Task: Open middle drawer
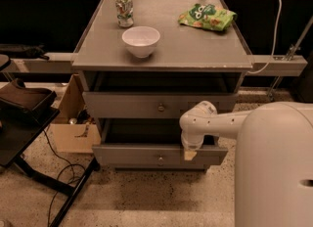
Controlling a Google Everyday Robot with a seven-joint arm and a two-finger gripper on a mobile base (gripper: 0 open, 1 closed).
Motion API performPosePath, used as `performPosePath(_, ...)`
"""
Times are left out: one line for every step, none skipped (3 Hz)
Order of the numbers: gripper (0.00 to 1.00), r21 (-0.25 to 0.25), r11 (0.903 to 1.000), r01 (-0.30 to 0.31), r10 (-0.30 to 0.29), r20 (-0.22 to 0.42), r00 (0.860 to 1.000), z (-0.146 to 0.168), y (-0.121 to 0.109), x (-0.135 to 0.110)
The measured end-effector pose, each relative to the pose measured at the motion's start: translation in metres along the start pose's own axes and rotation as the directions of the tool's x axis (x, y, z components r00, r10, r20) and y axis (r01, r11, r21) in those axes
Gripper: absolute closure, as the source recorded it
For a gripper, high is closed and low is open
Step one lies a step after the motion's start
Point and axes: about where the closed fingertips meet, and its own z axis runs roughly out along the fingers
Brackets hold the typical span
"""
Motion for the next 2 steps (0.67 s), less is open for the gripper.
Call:
performPosePath(0.0,0.0,1.0,0.0,0.0,0.0,1.0,0.0,0.0,0.0)
performPosePath(0.0,0.0,1.0,0.0,0.0,0.0,1.0,0.0,0.0,0.0)
